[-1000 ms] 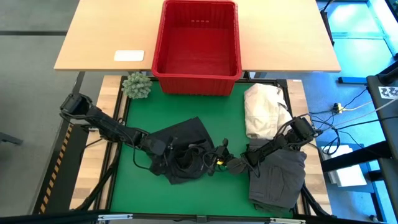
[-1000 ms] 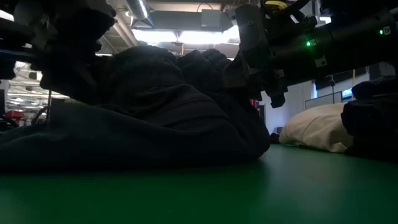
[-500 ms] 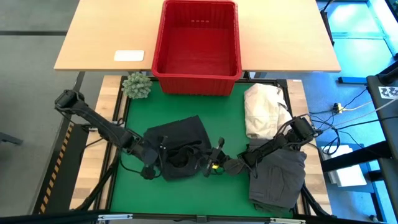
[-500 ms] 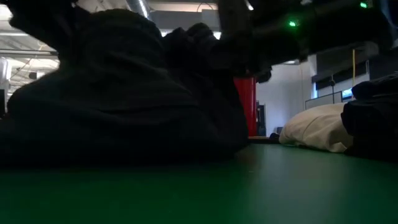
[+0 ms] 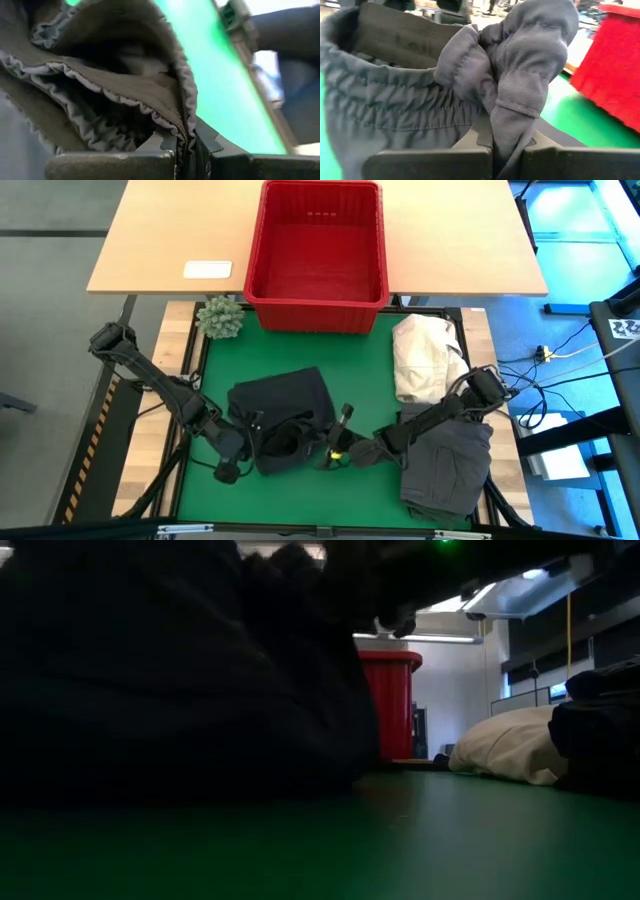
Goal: Fold laundry
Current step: Fold the gray short
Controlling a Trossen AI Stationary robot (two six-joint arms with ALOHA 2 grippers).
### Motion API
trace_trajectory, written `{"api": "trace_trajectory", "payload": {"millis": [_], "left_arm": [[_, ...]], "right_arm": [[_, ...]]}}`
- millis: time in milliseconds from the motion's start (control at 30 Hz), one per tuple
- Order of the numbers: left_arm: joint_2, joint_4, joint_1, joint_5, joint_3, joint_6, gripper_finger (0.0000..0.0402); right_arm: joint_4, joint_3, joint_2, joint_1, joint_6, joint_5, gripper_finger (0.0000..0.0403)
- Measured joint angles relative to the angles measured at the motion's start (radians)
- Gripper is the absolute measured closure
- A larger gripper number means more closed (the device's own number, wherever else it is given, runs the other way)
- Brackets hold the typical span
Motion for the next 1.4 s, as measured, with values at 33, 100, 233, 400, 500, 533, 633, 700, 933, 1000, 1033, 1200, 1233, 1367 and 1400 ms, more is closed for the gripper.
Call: {"api": "trace_trajectory", "payload": {"millis": [33, 100, 233, 400, 500, 533, 633, 700, 933, 1000, 1033, 1200, 1233, 1367, 1400], "left_arm": [[0.000, 0.021, -0.011, 0.020, 0.000, -0.015, 0.0390], [0.000, 0.069, -0.037, 0.053, 0.000, -0.046, 0.0390], [0.001, 0.142, -0.103, 0.052, 0.011, -0.071, 0.0390], [-0.018, 0.060, -0.133, -0.062, 0.050, -0.074, 0.0390], [-0.060, -0.070, -0.117, -0.139, 0.027, -0.143, 0.0390], [-0.074, -0.109, -0.107, -0.154, 0.010, -0.167, 0.0390], [-0.123, -0.162, -0.059, -0.183, -0.070, -0.230, 0.0390], [-0.155, -0.154, -0.009, -0.167, -0.145, -0.267, 0.0390], [-0.183, 0.019, 0.147, -0.041, -0.423, -0.354, 0.0390], [-0.183, 0.117, 0.174, -0.001, -0.474, -0.350, 0.0390], [-0.182, 0.148, 0.184, 0.008, -0.490, -0.350, 0.0387], [-0.182, 0.154, 0.214, 0.003, -0.495, -0.324, 0.0345], [-0.182, 0.147, 0.217, 0.002, -0.491, -0.324, 0.0338], [-0.182, 0.090, 0.219, -0.002, -0.461, -0.322, 0.0322], [-0.182, 0.074, 0.219, -0.004, -0.453, -0.321, 0.0319]], "right_arm": [[0.001, 0.000, -0.001, 0.012, 0.001, -0.006, 0.0392], [-0.007, 0.000, -0.014, 0.045, 0.003, -0.017, 0.0392], [-0.009, 0.001, -0.077, 0.108, -0.002, -0.030, 0.0392], [-0.074, 0.002, -0.154, 0.099, -0.032, 0.011, 0.0392], [-0.167, 0.002, -0.162, 0.013, 0.047, -0.057, 0.0392], [-0.201, 0.002, -0.161, -0.021, 0.083, -0.099, 0.0392], [-0.267, 0.002, -0.134, -0.121, 0.185, -0.211, 0.0392], [-0.287, 0.001, -0.107, -0.176, 0.211, -0.267, 0.0392], [-0.285, 0.002, -0.019, -0.297, 0.265, -0.454, 0.0392], [-0.287, 0.002, 0.000, -0.310, 0.284, -0.482, 0.0392], [-0.288, 0.002, 0.008, -0.315, 0.293, -0.493, 0.0390], [-0.302, 0.000, 0.027, -0.316, 0.306, -0.493, 0.0349], [-0.306, 0.000, 0.027, -0.316, 0.303, -0.485, 0.0341], [-0.316, -0.001, 0.026, -0.316, 0.285, -0.458, 0.0314], [-0.315, -0.001, 0.025, -0.316, 0.282, -0.456, 0.0308]]}}
